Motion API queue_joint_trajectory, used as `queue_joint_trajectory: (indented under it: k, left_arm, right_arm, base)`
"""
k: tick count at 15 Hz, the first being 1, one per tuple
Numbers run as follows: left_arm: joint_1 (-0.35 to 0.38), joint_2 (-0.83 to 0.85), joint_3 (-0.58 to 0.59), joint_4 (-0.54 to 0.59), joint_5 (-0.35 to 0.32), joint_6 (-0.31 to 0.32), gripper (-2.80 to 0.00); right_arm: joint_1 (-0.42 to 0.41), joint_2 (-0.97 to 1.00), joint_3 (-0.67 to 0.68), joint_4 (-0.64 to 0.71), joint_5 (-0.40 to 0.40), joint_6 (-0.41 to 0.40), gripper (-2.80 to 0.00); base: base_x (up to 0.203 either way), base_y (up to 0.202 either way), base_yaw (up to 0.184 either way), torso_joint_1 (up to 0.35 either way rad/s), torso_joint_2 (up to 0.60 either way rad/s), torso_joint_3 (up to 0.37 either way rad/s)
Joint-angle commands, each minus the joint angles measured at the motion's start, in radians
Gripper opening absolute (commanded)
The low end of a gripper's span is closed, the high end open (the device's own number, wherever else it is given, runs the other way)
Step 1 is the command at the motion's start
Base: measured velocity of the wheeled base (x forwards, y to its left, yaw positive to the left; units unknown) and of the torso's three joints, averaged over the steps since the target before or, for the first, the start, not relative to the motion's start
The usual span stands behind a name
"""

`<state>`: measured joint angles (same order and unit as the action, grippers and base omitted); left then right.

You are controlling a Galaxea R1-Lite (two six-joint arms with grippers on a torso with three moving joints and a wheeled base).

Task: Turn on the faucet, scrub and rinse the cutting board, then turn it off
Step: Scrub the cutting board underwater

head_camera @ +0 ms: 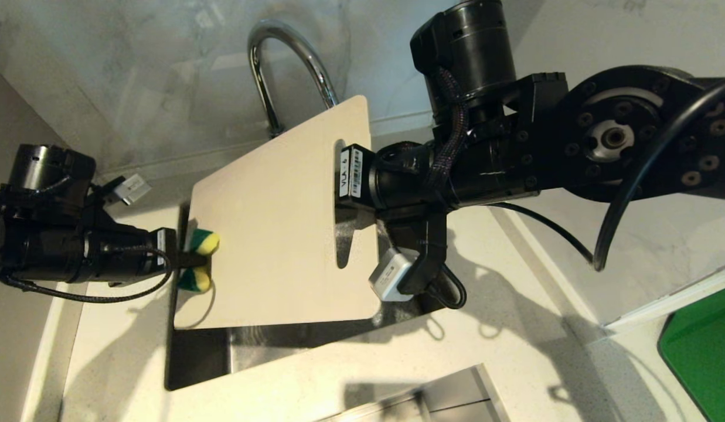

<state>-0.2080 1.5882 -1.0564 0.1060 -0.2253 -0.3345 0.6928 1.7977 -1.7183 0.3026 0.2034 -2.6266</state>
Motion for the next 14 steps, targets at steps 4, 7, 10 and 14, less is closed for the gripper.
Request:
queue_joint_trajectory:
  k: [4, 7, 10, 14]
  left_arm:
    - [0.167, 0.072, 0.106, -0.12, -0.016, 0.071, -2.8]
    - [0.116, 0.037, 0.101, -0.121, -0.017, 0.066, -2.8]
    - [0.014, -0.043, 0.045, -0.08, -0.01, 0.023, -2.8]
    - [-0.13, -0.108, -0.133, 0.119, -0.004, -0.085, -2.8]
  right_arm:
    - [-0.007, -0.02, 0.044, -0.032, 0.001, -0.015, -2.8]
    - [-0.007, -0.021, 0.107, -0.095, -0.001, 0.034, -2.8]
    - [-0.007, -0.028, 0.128, -0.122, -0.002, 0.037, -2.8]
    - [-0.007, -0.029, 0.128, -0.122, -0.005, 0.037, -2.8]
  base:
    - [0.0, 0.0, 0.0, 0.0, 0.0, 0.0]
    - [0.0, 0.0, 0.0, 0.0, 0.0, 0.0]
    - [0.0, 0.0, 0.0, 0.0, 0.0, 0.0]
    - [0.0, 0.0, 0.0, 0.0, 0.0, 0.0]
